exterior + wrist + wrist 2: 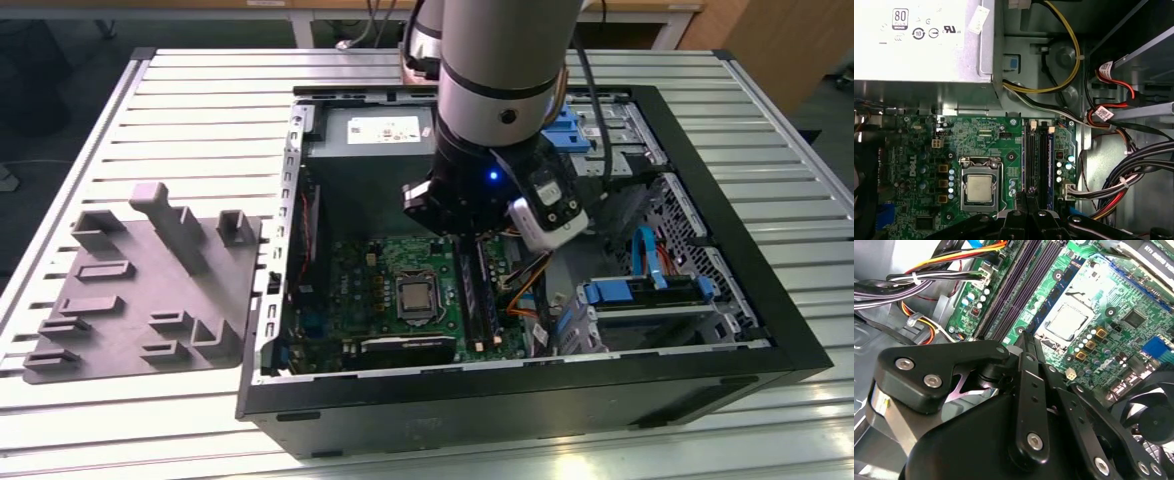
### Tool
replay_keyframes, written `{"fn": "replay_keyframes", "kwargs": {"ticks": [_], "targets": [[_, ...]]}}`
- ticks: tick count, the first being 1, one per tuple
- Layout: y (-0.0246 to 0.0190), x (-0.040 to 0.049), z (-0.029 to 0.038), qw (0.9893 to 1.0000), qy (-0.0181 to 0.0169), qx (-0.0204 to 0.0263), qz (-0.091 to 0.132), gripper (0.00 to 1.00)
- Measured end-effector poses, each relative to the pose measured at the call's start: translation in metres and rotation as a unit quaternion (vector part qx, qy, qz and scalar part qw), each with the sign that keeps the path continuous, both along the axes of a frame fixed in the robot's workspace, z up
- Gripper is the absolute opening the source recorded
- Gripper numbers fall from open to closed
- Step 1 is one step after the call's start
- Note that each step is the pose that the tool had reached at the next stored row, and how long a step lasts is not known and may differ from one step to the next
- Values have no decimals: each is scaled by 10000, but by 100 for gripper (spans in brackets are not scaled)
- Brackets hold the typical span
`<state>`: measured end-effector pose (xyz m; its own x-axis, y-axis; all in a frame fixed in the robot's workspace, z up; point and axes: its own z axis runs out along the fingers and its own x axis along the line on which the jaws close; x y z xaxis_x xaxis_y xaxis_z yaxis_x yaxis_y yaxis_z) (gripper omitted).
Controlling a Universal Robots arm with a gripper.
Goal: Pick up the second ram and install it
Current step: 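Insert the second ram into the second slot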
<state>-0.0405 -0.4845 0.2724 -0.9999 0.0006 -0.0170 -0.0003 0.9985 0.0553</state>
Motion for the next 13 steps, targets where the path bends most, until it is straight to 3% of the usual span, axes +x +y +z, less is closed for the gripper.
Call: {"fn": "replay_keyframes", "kwargs": {"ticks": [13], "targets": [[0,28,-64,9999,0,0,-123,11]]}}
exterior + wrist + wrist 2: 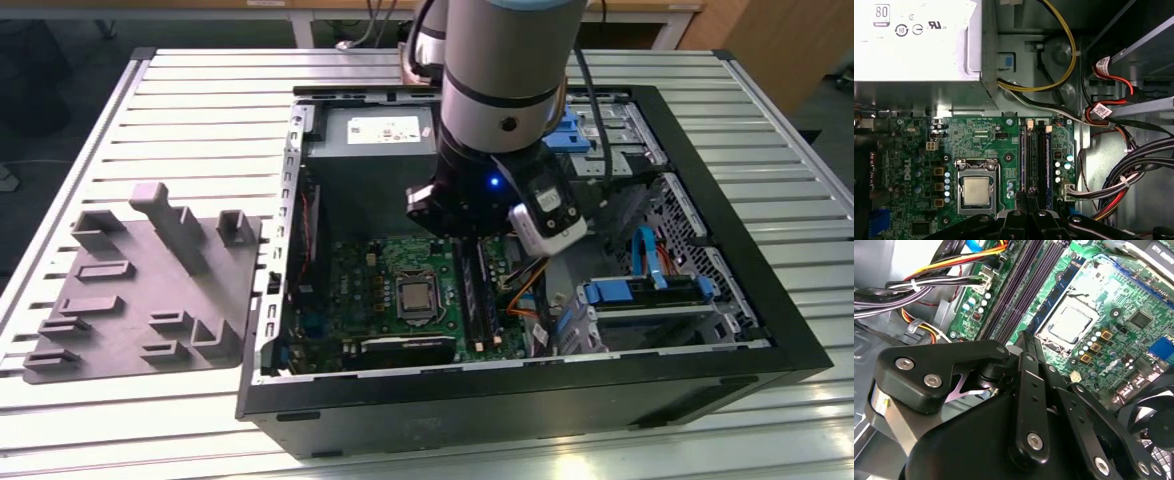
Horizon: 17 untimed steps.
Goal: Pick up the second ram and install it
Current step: 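Insert the second ram into the second slot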
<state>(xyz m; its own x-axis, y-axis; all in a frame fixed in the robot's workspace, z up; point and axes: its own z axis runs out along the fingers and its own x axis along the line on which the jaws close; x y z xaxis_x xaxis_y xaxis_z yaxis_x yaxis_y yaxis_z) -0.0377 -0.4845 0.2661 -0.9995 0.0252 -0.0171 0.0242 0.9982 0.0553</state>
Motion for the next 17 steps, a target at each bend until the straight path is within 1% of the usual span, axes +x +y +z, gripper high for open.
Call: {"fn": "replay_keyframes", "kwargs": {"ticks": [11,12,13,17], "targets": [[-1,27,-86,10000,0,1,-6,11],[-1,28,-96,10000,0,2,-6,11],[-1,36,-134,10000,0,5,-5,11],[-1,39,-169,10000,0,7,-4,11]]}}
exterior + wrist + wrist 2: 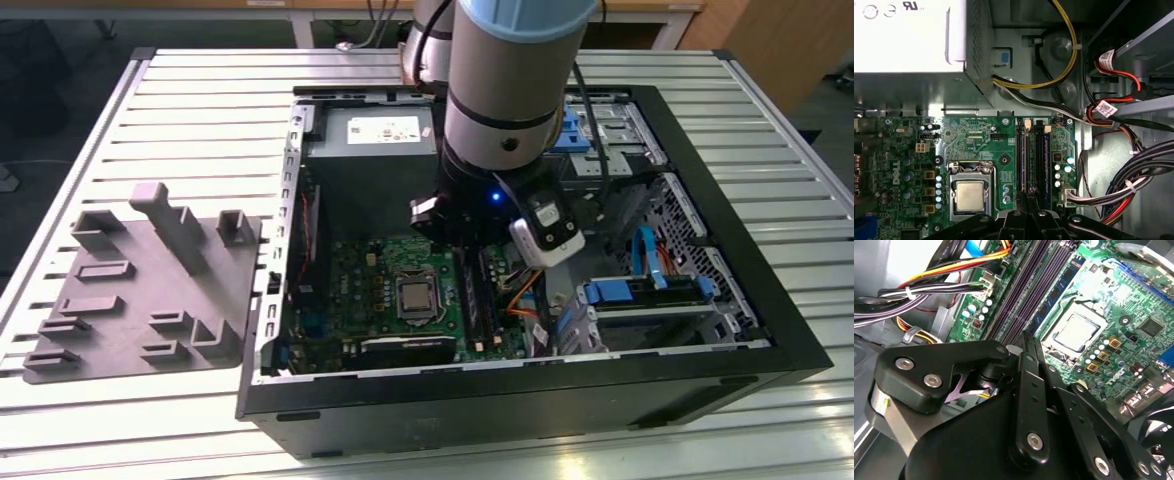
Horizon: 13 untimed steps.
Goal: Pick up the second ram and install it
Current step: 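Insert the second ram into the second slot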
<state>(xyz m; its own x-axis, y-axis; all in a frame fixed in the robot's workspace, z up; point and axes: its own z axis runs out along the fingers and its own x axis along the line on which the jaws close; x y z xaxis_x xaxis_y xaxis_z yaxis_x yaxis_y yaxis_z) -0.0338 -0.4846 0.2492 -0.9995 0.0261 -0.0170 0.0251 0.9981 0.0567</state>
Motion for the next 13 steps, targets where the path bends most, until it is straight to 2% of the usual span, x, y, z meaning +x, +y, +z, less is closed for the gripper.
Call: {"fn": "replay_keyframes", "kwargs": {"ticks": [13], "targets": [[-14,23,-44,10000,0,14,7,11]]}}
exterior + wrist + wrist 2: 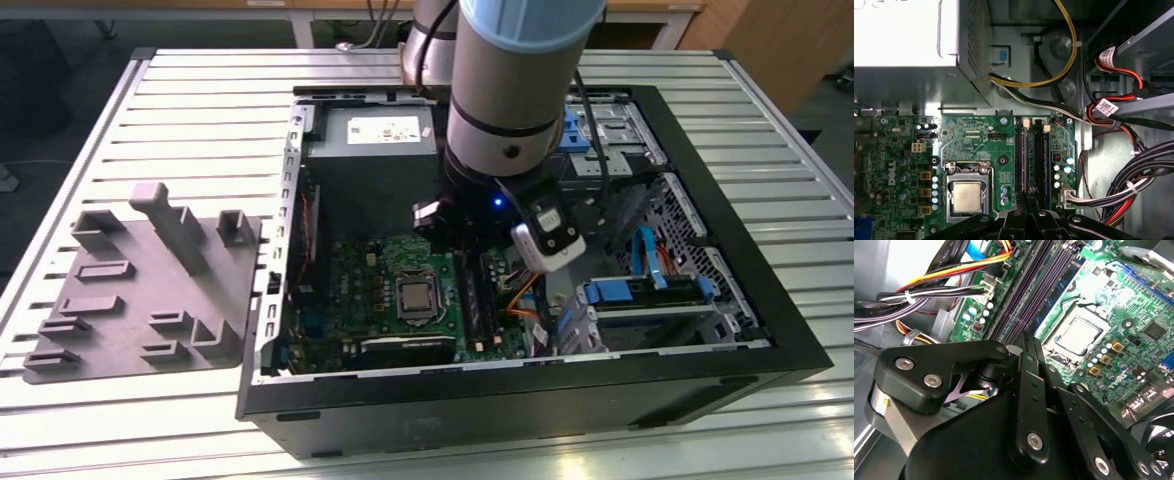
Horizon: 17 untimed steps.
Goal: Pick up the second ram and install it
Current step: 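Insert the second ram into the second slot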
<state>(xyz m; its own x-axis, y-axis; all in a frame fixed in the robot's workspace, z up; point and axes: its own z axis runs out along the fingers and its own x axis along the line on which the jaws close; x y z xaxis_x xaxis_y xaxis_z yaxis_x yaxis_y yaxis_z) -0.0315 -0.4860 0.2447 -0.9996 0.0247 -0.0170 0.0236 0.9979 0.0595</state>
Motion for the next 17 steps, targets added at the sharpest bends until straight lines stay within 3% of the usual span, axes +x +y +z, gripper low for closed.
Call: {"fn": "replay_keyframes", "kwargs": {"ticks": [17], "targets": [[-8,15,-42,10000,0,2,0,11]]}}
